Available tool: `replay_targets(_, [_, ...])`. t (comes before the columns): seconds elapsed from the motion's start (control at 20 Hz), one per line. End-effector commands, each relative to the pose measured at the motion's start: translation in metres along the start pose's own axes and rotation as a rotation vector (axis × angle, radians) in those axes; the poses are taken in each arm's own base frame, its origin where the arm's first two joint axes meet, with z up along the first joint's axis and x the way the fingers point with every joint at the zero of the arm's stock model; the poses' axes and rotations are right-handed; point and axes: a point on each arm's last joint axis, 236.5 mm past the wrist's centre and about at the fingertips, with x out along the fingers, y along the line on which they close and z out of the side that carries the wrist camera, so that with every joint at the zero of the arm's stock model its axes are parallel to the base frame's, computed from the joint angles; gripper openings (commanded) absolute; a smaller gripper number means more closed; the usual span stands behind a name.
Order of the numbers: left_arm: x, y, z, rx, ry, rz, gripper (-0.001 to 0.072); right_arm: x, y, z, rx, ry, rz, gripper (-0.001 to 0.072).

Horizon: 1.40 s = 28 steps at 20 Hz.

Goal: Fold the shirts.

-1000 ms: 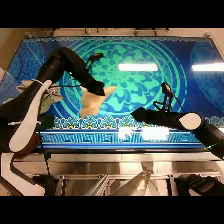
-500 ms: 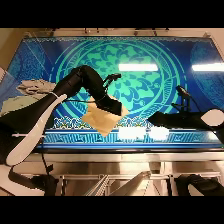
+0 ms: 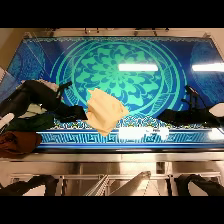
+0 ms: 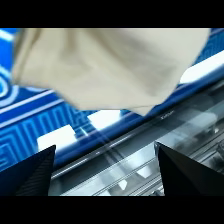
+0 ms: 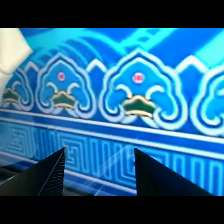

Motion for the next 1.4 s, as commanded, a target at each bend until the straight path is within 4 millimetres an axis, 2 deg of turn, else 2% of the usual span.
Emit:
replay_targets(0.0, [0.001,0.038,-0.001,-0.161,-0.118,-0.131,0.0692,0.039,0.031,0.026,0.025,0.044,0.191,0.0418])
replay_targets(0.15, [0.021,0.057,0.005,-0.204,-0.105,-0.155,0.0693,0.087,0.05,0.03,0.022,0.153,0.235,0.0418])
replay_targets(0.25, [0.036,0.06,0.011,-0.202,-0.064,-0.162,0.0693,0.114,0.07,0.026,0.01,0.208,0.268,0.0419])
replay_targets(0.3, [0.042,0.056,0.017,-0.188,-0.05,-0.175,0.0693,0.125,0.081,0.024,0.007,0.227,0.286,0.0419])
replay_targets(0.45, [0.061,0.041,0.041,-0.135,-0.029,-0.188,0.0693,0.147,0.103,0.017,0.001,0.267,0.322,0.0419])
replay_targets(0.6, [0.081,0.025,0.06,-0.063,0.004,-0.179,0.0691,0.153,0.111,0.015,0.027,0.274,0.348,0.0419])
replay_targets(0.65, [0.086,0.016,0.063,-0.033,0.026,-0.185,0.0571,0.152,0.113,0.015,0.029,0.275,0.357,0.0418])
replay_targets(0.7, [0.088,0.006,0.063,-0.002,0.049,-0.193,0.027,0.149,0.118,0.013,0.02,0.285,0.384,0.0371])
replay_targets(0.75, [0.088,-0.002,0.061,0.024,0.063,-0.198,0.0038,0.145,0.125,0.01,0.007,0.298,0.42,0.0279])
replay_targets(0.8, [0.085,-0.008,0.06,0.049,0.071,-0.204,0.0022,0.142,0.131,0.009,-0.006,0.301,0.448,0.0215])
replay_targets(0.85, [0.08,-0.012,0.061,0.06,0.063,-0.205,0.0022,0.14,0.135,0.01,-0.031,0.294,0.473,0.0057])
replay_targets(0.9, [0.073,-0.015,0.061,0.067,0.055,-0.211,0.0022,0.138,0.139,0.012,-0.04,0.284,0.492,0.0022])
replay_targets(1.0, [0.045,-0.024,0.059,0.092,0.029,-0.23,0.0021,0.119,0.157,0.019,-0.087,0.251,0.576,0.002])
replay_targets(1.1, [-0.006,-0.045,0.053,0.143,-0.033,-0.269,0.0022,0.079,0.179,0.035,-0.164,0.178,0.655,0.002])
replay_targets(1.2, [-0.067,-0.077,0.04,0.21,-0.134,-0.328,0.0022,0.009,0.207,0.052,-0.278,0.055,0.713,0.002])
replay_targets(1.25, [-0.107,-0.097,0.028,0.274,-0.216,-0.344,0.0022,-0.032,0.223,0.054,-0.353,-0.015,0.736,0.002])
replay_targets(1.35, [-0.171,-0.132,-0.004,0.419,-0.372,-0.306,0.0023,-0.12,0.254,0.041,-0.53,-0.182,0.737,0.0021])
